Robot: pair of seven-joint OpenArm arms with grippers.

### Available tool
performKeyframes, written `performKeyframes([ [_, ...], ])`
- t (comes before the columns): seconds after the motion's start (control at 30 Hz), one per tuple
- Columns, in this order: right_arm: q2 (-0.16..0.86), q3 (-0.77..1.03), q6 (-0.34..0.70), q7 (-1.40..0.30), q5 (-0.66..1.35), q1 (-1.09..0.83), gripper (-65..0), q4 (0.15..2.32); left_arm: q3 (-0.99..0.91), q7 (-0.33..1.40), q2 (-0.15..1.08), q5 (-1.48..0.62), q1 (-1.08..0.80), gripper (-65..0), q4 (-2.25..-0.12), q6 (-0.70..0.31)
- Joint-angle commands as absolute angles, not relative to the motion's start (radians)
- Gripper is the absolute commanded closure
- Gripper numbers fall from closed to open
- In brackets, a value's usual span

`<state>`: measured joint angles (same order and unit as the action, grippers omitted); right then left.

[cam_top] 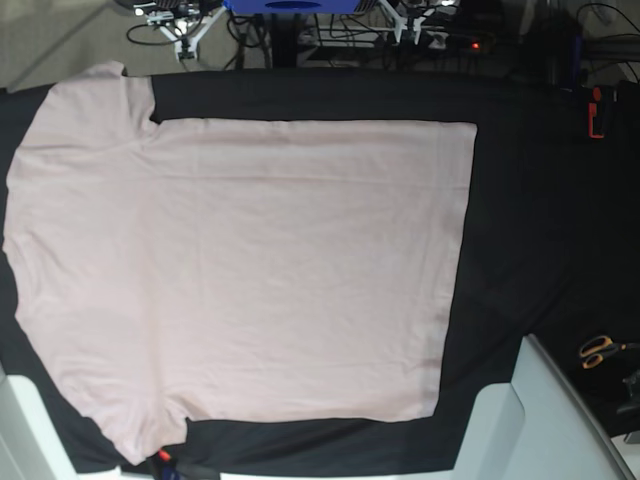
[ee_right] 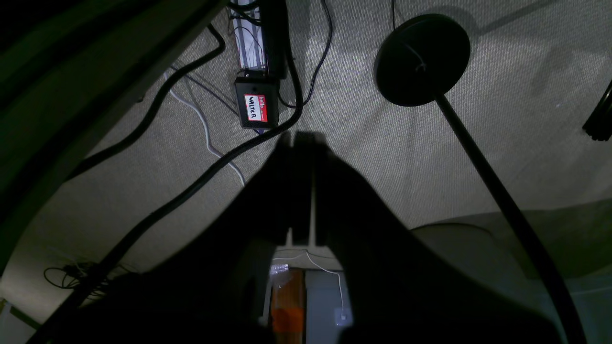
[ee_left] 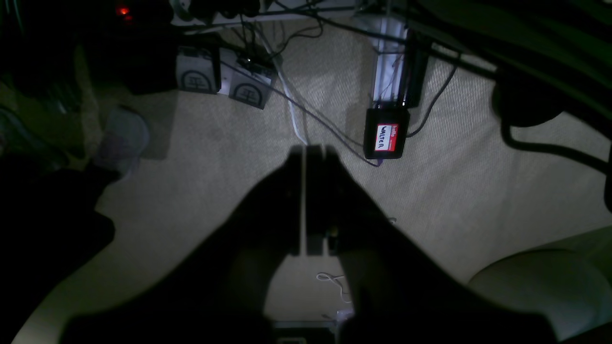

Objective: Fold the T-shirt properly

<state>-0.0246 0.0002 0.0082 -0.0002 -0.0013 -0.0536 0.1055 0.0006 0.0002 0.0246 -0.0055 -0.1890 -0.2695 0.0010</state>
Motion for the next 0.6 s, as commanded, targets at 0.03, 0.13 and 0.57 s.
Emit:
performKeyframes([
  [0.03,-0.024,-0.001,0.007,0.001,-0.002,-0.076,-0.8,0.113,-0.001,-0.004,0.028,-0.007,-0.223,0.0,-0.286,0.005],
  [0.13,-0.024,-0.001,0.007,0.001,-0.002,-0.105,-0.8,0.15,-0.001,-0.056,0.031,-0.002,-0.308,0.0,-0.384,0.005],
  [0.57,0.002,0.005,0.004,-0.351,-0.001,-0.532,-0.8,1.015,-0.001,-0.139,0.13,-0.007,-0.654,0.0,-0.868,0.005],
])
